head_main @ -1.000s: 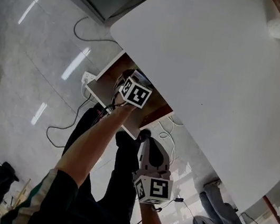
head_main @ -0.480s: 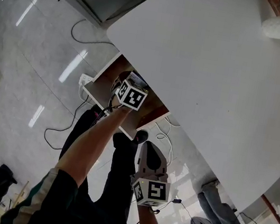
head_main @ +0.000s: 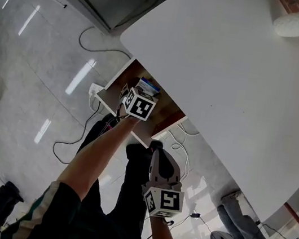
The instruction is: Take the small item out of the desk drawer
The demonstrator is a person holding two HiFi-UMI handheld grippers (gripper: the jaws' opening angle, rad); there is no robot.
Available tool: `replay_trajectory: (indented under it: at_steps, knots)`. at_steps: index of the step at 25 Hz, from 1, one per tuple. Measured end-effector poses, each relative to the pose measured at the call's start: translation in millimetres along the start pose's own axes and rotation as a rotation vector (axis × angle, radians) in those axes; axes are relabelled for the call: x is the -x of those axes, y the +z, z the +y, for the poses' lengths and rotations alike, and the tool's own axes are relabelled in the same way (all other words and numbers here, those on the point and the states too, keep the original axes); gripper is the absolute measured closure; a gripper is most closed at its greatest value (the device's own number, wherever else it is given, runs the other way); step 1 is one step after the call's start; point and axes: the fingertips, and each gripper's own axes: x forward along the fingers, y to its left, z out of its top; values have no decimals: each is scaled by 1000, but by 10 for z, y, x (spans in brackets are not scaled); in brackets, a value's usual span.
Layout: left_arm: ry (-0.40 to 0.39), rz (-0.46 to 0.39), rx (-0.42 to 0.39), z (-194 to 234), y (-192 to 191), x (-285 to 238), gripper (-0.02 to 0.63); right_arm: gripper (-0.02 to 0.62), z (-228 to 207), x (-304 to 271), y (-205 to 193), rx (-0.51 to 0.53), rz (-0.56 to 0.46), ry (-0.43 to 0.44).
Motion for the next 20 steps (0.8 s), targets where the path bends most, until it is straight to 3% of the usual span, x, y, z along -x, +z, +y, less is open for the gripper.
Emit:
replay_trajectory:
  at_steps: [8, 20]
  knots:
    - [-31, -30, -46, -54, 97, 392, 173, 571, 144, 79, 43, 27, -13, 3]
    - [-85, -62, -131, -192, 131, 1100, 173, 571, 328, 349, 339, -39, -85, -60]
